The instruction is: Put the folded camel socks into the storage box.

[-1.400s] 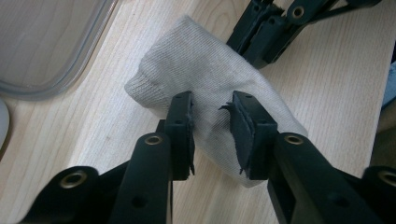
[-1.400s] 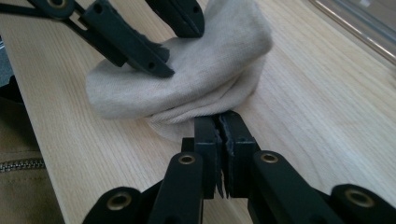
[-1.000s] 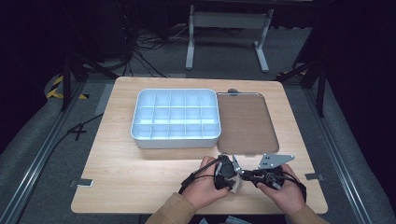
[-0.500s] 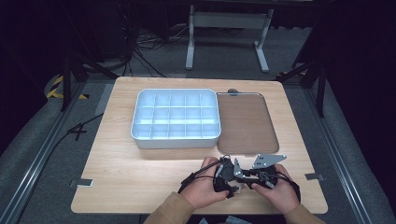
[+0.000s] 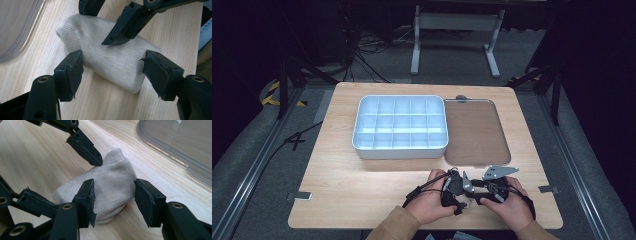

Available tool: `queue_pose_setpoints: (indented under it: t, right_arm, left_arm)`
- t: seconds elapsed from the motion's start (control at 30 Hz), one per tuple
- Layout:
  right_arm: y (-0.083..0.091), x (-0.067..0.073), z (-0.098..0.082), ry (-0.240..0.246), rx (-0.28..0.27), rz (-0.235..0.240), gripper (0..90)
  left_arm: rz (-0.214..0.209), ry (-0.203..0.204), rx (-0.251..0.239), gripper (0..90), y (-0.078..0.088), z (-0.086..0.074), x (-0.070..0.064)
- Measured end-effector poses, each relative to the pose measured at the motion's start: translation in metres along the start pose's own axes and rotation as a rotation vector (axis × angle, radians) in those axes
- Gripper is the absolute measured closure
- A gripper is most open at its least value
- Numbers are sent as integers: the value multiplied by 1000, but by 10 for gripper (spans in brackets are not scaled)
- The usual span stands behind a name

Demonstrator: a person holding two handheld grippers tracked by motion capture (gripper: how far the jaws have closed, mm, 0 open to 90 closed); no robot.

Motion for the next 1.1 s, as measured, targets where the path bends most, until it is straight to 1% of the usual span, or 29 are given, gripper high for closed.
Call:
queue_pose_setpoints:
  t: [0.1, 0.17, 0.27, 0.4, 0.43, 0.47, 0.57, 0.6, 0.7, 0.73, 0.77, 0.8, 0.83, 0.87, 0.9, 0.93, 0.97, 1.0, 1.03, 1.07, 1.1]
  right_arm:
    - [-1, -1, -1, -25, 1, 5, 484]
    - [-2, -2, -2, -36, 5, 5, 480]
    - [-3, -2, -3, -50, 7, 17, 465]
    - [-6, -2, -4, -52, 9, 24, 455]
    - [-6, -2, -4, -58, 10, 29, 454]
    - [-6, -2, -4, -62, 10, 32, 454]
    - [-7, -2, -4, -66, 14, 38, 451]
    - [-9, -2, -4, -58, 15, 46, 429]
    - [-11, -2, -5, -64, 20, 55, 425]
    - [-11, -2, -5, -73, 21, 61, 425]
    - [-12, -1, -5, -94, 23, 82, 427]
    - [-12, -2, -5, -88, 25, 85, 428]
    - [-13, -2, -5, -86, 27, 88, 431]
    - [-13, -1, -5, -87, 30, 91, 441]
    - [-13, -1, -5, -87, 30, 91, 441]
    - [-13, -1, -5, -90, 32, 96, 454]
    - [-14, 1, -4, -88, 37, 115, 481]
    - [-14, 1, -4, -88, 37, 115, 481]
    - [-15, 4, -3, -94, 45, 134, 517]
    - [-15, 4, -3, -94, 45, 134, 517]
    - [-15, 5, -3, -100, 50, 150, 535]
  left_arm:
    - [0, 1, 3, 312, -1, -1, 0]
    - [1, -4, 17, 300, -1, -3, 0]
    - [5, 3, 19, 288, -2, -4, 0]
    - [5, 3, 26, 292, -1, -5, 1]
    - [6, 6, 21, 289, -2, -5, 1]
    - [5, 19, 26, 286, -1, -6, 0]
    - [6, 11, 23, 286, -1, -6, 1]
    - [9, 16, 23, 286, -1, -7, 1]
    - [9, 19, 22, 284, -1, -8, 1]
    - [8, 21, 24, 284, 0, -9, 1]
    - [7, 30, 12, 287, 2, -10, 2]
    - [7, 30, 12, 291, 2, -10, 2]
    - [9, 36, 5, 298, 4, -11, 2]
    - [7, 45, -7, 301, 11, -12, 3]
    - [7, 45, -7, 303, 11, -12, 3]
    - [11, 45, -13, 303, 14, -14, 5]
    - [30, 62, -22, 307, 22, -17, 10]
    - [30, 62, -22, 307, 22, -17, 10]
    - [51, 87, -33, 307, 29, -21, 16]
    - [51, 87, -33, 309, 29, -21, 16]
    - [61, 95, -38, 309, 32, -23, 19]
Point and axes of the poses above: each handheld gripper's, and its own axes: y roughly backward along the jaws, z roughly out of its top, x roughly to its left, the point moved 10 cm from there along -y, roughly forward along the jaws, and after that the axes turned 5 degrees about -x, right-handed, at the moved point
